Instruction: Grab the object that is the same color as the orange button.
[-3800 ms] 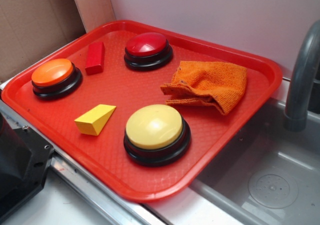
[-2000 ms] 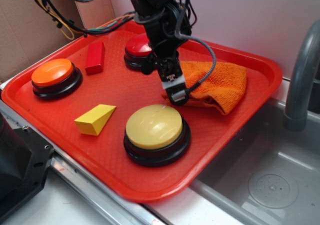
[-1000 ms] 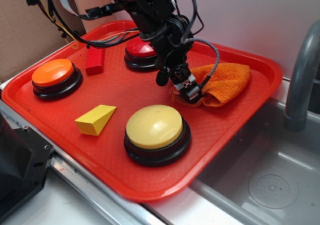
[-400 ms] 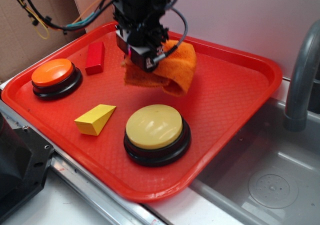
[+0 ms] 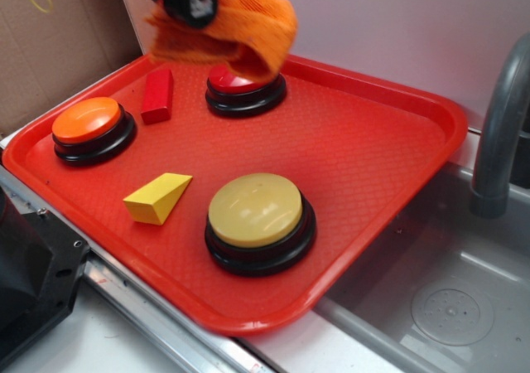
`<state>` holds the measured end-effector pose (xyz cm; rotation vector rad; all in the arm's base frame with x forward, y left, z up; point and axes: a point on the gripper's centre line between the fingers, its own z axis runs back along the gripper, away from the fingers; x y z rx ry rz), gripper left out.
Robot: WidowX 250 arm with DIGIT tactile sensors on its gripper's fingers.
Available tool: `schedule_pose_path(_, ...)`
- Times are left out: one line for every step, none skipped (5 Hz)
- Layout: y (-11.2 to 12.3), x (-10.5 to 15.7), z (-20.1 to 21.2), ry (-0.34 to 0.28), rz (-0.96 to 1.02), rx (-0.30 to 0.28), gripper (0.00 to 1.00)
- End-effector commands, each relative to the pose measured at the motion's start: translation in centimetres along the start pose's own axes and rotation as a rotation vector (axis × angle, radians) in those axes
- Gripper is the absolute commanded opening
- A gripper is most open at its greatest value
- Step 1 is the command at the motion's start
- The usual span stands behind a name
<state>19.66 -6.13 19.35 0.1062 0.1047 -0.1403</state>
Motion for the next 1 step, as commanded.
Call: schedule_pose_path(1.15,-2.54,3.9,-0.036,0.202,0.002,0.0)
